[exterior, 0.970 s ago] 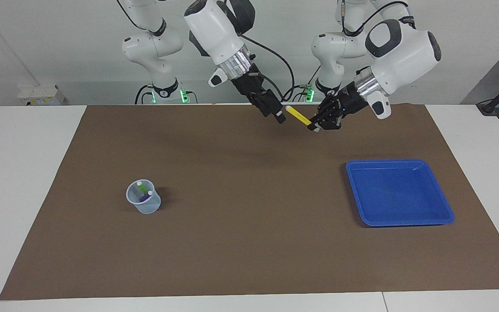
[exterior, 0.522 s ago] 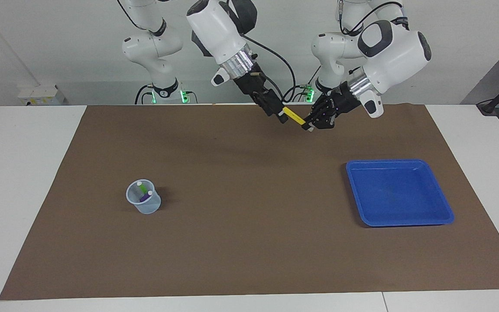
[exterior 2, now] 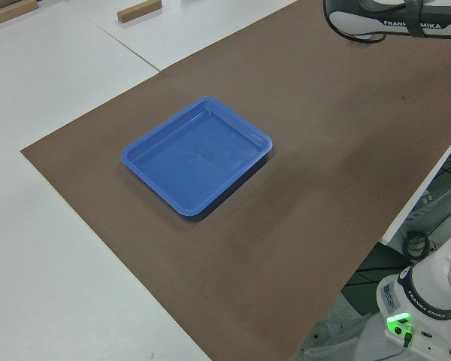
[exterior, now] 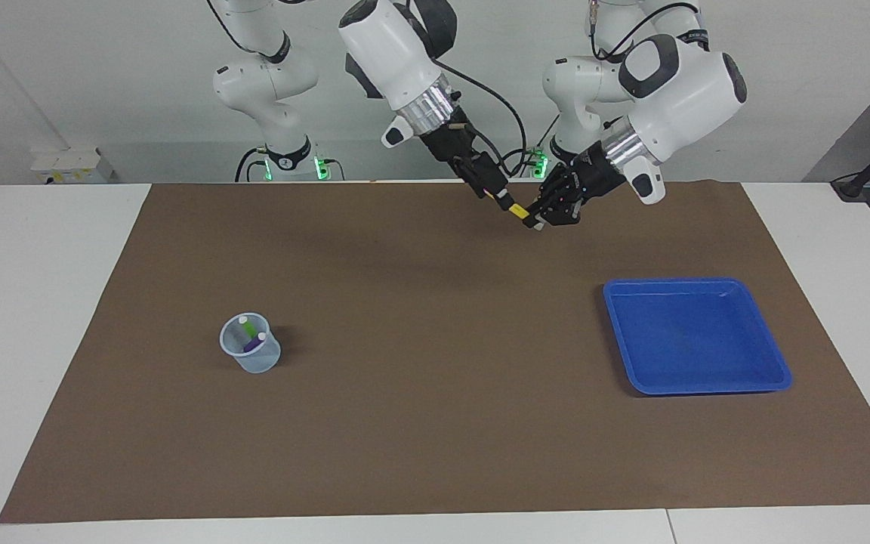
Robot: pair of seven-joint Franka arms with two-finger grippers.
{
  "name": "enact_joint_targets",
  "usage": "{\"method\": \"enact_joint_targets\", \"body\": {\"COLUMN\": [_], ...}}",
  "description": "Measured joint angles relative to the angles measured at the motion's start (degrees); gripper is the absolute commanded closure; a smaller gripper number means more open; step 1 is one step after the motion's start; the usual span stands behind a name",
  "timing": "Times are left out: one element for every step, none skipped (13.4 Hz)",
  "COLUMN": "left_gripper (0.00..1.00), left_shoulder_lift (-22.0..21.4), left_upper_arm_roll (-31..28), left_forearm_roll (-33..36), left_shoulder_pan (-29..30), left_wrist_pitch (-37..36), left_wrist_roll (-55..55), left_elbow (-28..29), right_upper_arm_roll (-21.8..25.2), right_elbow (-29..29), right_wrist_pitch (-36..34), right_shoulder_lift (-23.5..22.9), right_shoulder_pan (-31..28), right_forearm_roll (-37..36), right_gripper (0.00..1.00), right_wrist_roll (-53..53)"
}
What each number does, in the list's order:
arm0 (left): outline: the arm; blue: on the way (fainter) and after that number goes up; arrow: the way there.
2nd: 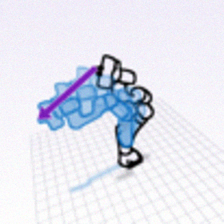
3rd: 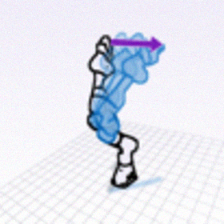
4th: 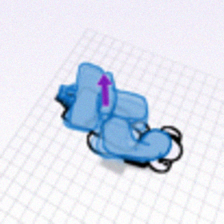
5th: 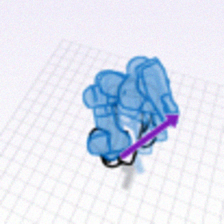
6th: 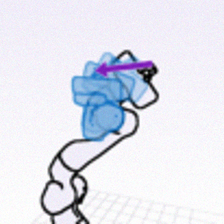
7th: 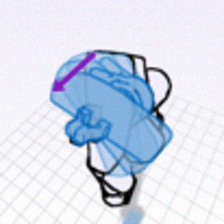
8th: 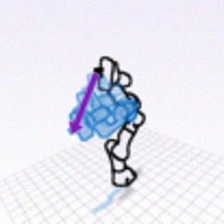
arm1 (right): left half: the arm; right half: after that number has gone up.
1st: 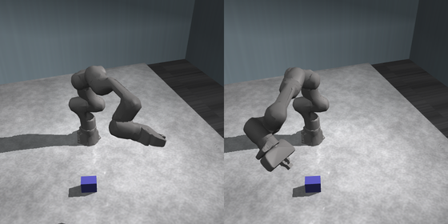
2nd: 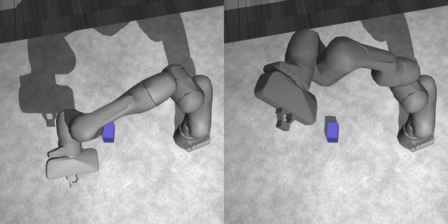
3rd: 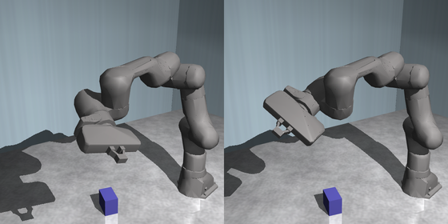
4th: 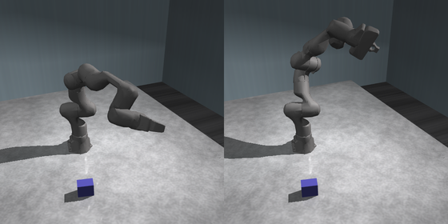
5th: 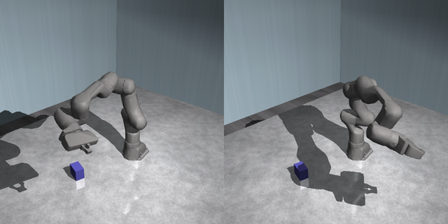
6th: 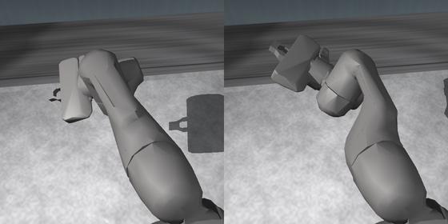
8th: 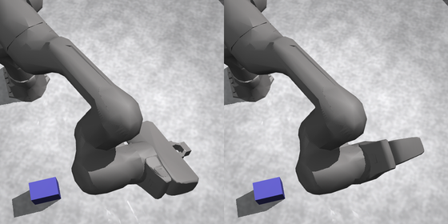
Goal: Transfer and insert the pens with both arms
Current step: 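Close the right gripper on the yellow pen and open the left gripper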
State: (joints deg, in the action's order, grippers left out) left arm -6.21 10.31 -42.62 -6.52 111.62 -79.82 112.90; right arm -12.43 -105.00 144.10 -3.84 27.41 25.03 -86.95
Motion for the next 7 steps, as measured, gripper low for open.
{"method": "enact_joint_targets", "body": {"left_gripper": [1.0,1.0,1.0,1.0,1.0,1.0,1.0], "left_shoulder_lift": [0.0,0.0,0.0,0.0,0.0,0.0,0.0], "left_upper_arm_roll": [0.0,0.0,0.0,0.0,0.0,0.0,0.0], "left_forearm_roll": [0.0,0.0,0.0,0.0,0.0,0.0,0.0], "left_shoulder_pan": [0.0,0.0,0.0,0.0,0.0,0.0,0.0], "left_wrist_pitch": [0.0,0.1,0.1,0.1,0.2,0.3,0.4], "left_wrist_roll": [0.0,0.0,0.0,0.0,0.0,0.0,0.0], "left_elbow": [0.0,0.0,0.0,0.0,0.0,0.0,0.0], "right_upper_arm_roll": [0.0,0.1,0.2,0.2,0.2,0.2,0.2], "right_elbow": [0.0,0.0,0.0,0.0,0.0,0.0,0.1], "right_wrist_pitch": [0.0,0.0,0.0,0.0,0.0,0.0,0.0], "right_shoulder_lift": [-0.1,-0.1,-0.1,-0.1,-0.2,-0.2,-0.2], "right_shoulder_pan": [0.0,0.0,0.0,0.0,0.0,0.0,0.0], "right_forearm_roll": [0.0,0.0,0.0,0.0,0.0,0.0,0.0], "right_gripper": [0.2,0.26,0.35,0.46,0.63,0.8,0.94], "right_wrist_roll": [0.0,0.2,0.5,0.7,0.7,0.7,0.7]}}
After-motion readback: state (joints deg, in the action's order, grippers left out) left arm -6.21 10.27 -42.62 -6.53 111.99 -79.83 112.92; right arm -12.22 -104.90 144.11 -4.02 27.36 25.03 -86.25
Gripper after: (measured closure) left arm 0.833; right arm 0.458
